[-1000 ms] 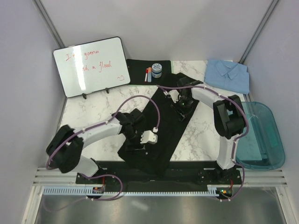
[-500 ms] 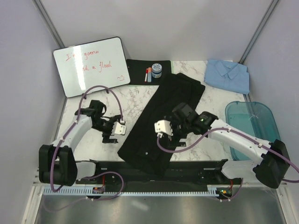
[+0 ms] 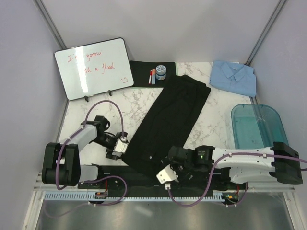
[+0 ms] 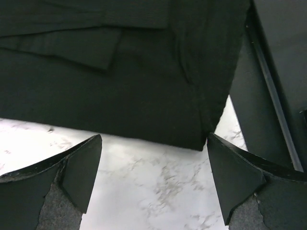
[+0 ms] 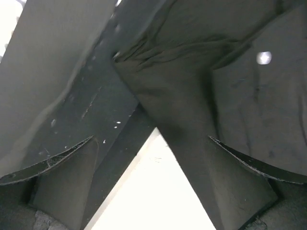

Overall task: Fold and stack the long sleeve shirts
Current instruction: Fold the shirt

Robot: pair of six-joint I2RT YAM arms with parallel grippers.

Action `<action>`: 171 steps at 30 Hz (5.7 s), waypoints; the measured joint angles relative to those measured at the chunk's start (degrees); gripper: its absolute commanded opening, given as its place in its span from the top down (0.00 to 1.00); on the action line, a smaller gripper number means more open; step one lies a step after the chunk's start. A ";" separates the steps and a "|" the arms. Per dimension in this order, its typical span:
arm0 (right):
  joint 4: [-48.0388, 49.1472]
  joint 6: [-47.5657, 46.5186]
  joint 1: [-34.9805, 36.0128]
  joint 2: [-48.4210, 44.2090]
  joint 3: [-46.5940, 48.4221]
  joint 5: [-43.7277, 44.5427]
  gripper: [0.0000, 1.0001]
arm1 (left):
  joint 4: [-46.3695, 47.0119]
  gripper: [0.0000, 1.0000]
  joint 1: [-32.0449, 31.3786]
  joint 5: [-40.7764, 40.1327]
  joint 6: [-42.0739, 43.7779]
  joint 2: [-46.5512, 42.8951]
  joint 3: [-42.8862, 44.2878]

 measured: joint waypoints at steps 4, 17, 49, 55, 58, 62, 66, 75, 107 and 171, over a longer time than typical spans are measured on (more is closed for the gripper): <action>3.76 -1.51 3.56 0.50 -4.13 3.34 0.02 | 1.73 0.03 -0.07 0.35 0.42 0.00 -2.71; 16.61 -1.92 9.84 7.89 -6.51 11.15 0.30 | 4.55 0.05 -2.40 4.63 0.55 0.90 -4.81; 13.09 4.63 12.20 9.16 -6.16 10.19 1.00 | 18.12 0.98 -11.21 7.39 1.20 -3.67 -10.69; 16.15 4.02 14.03 8.41 -6.38 14.38 1.00 | 17.22 0.98 -12.83 7.50 1.18 -12.76 -11.02; 17.42 3.39 12.24 5.73 -6.38 16.68 1.00 | 16.55 0.98 -13.03 8.48 0.42 -13.33 -7.91; 17.59 2.36 9.66 -0.42 -6.38 18.80 1.00 | 16.74 0.98 -13.11 9.38 0.15 -10.40 -2.23; 16.92 1.38 6.19 -3.85 -6.60 19.74 1.00 | 16.72 0.98 -13.57 9.86 0.15 -6.23 2.14; 14.69 -1.05 -1.81 -8.28 -7.80 20.44 1.00 | 17.59 0.98 -15.78 9.90 -1.33 2.38 11.06; 6.21 -4.83 -61.44 27.82 27.50 -5.53 1.00 | 40.28 0.98 -20.28 -1.51 -35.08 44.59 55.93; -25.70 -0.37 -48.17 42.36 51.67 -17.07 0.73 | 27.78 0.21 -6.71 -9.60 -106.16 -5.95 17.99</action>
